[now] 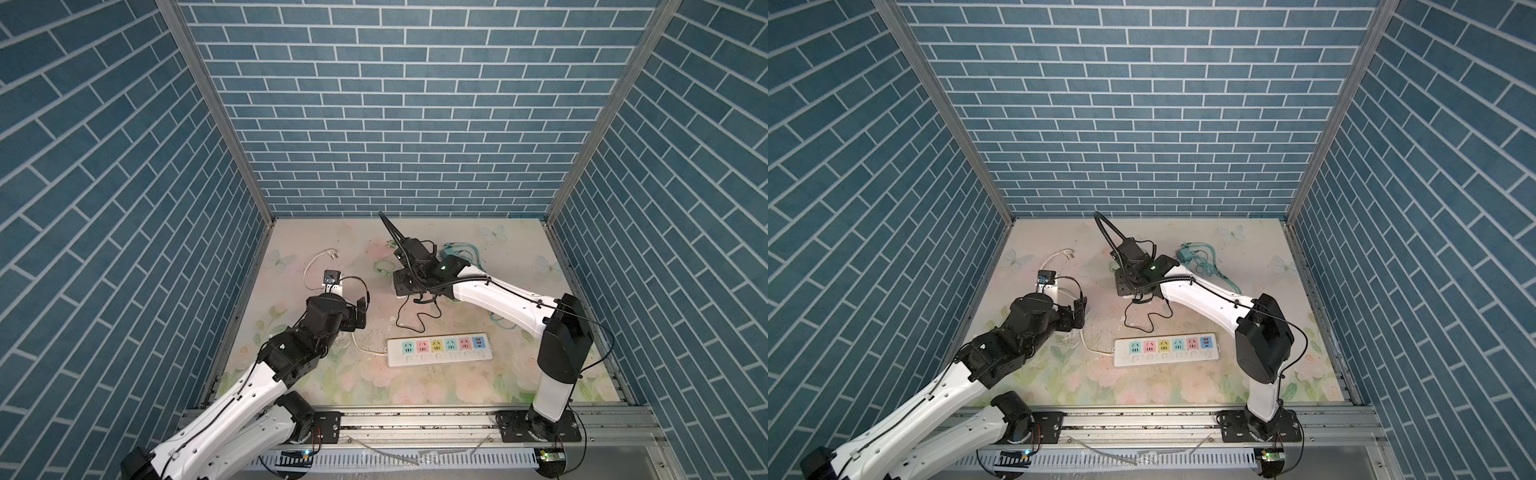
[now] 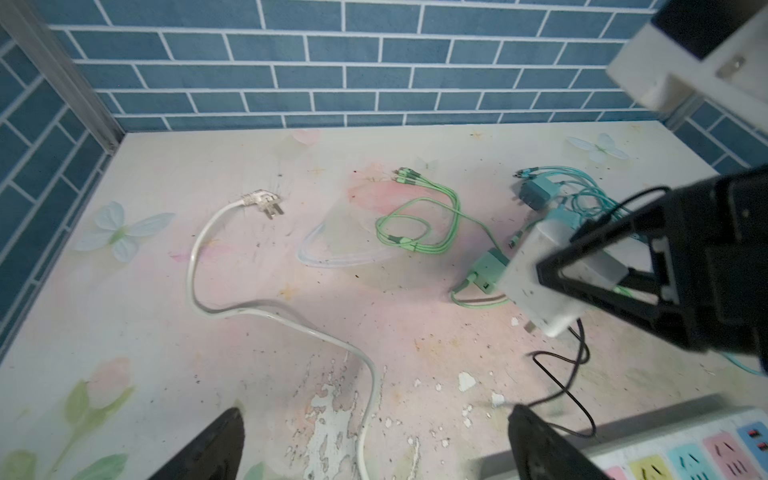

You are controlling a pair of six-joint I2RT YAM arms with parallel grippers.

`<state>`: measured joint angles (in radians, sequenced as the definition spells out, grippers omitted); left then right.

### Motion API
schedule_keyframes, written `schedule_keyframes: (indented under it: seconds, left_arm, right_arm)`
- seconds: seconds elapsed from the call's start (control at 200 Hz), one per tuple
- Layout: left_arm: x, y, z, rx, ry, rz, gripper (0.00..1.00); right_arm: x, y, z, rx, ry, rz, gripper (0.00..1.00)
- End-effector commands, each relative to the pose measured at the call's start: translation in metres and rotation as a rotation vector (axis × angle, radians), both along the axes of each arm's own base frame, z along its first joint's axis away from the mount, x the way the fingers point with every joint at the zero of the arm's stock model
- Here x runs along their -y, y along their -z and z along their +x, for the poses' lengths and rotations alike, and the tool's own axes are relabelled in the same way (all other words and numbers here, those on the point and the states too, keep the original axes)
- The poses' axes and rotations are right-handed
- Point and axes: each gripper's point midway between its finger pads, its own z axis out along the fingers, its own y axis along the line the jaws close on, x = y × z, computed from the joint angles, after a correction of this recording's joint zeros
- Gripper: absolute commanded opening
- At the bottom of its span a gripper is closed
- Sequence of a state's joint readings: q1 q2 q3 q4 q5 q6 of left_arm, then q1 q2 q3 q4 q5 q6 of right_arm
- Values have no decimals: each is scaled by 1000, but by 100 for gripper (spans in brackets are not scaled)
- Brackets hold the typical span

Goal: Insert the plug
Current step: 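Carry the charger with the right gripper down toward the power strip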

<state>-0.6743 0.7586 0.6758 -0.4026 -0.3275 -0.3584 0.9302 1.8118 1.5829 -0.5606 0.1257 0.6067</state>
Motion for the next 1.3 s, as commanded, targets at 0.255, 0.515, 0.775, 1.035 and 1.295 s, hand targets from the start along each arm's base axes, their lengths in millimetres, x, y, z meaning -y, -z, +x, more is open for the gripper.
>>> schedule_keyframes:
  seconds: [0.255,0.515,0.775,1.035,1.295]
  left_arm:
    - [48,36,-10,-29,194,-236,99]
    - [99,34,-3,-2,378,-386,96]
    - [124,44,7,-10,439,-454,95]
    - [122,54,29,48,363,-418,93]
    - [151,54,42,54,440,-472,93]
  right_arm:
    - [15,-105,0,115,138,321,11]
    - [15,-109,-14,62,149,470,10]
    - [28,-123,-23,74,167,545,11]
    - [29,-136,-35,46,145,627,10]
    - [44,-137,-41,62,168,640,10]
